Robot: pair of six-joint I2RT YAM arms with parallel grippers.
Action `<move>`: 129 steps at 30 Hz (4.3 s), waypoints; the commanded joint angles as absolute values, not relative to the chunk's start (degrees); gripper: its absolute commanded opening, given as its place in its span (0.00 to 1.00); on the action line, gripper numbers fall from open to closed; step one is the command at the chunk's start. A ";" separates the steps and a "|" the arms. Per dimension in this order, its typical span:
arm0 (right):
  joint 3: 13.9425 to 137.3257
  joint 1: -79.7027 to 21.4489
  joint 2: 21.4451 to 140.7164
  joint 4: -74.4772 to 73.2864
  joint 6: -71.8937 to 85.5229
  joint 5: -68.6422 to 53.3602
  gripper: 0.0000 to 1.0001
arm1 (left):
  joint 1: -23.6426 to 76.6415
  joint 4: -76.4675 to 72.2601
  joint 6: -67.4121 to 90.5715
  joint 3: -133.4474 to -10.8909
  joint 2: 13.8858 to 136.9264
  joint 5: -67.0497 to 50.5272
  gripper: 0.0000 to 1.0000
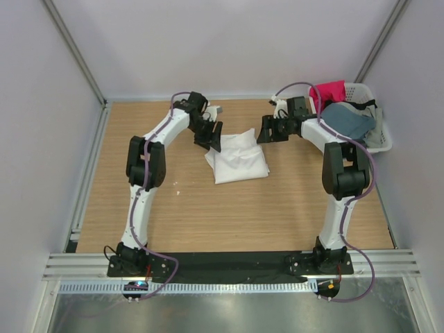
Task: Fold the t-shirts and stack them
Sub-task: Fold the tshirt
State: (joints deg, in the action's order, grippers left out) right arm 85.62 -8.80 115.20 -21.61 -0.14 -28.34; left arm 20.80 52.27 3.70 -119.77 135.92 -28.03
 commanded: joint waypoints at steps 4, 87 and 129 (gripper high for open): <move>85.25 -8.79 115.49 -21.97 -0.88 -32.17 0.65 | 20.39 52.29 2.20 -121.47 136.41 -27.42 0.59; 86.84 -10.98 117.69 -18.19 -0.53 -38.49 0.12 | 26.46 52.38 0.70 -118.84 131.41 -17.84 0.00; 119.26 -13.01 135.70 -12.57 2.82 -32.79 0.09 | 20.21 44.30 -0.79 -138.93 140.35 -1.06 0.00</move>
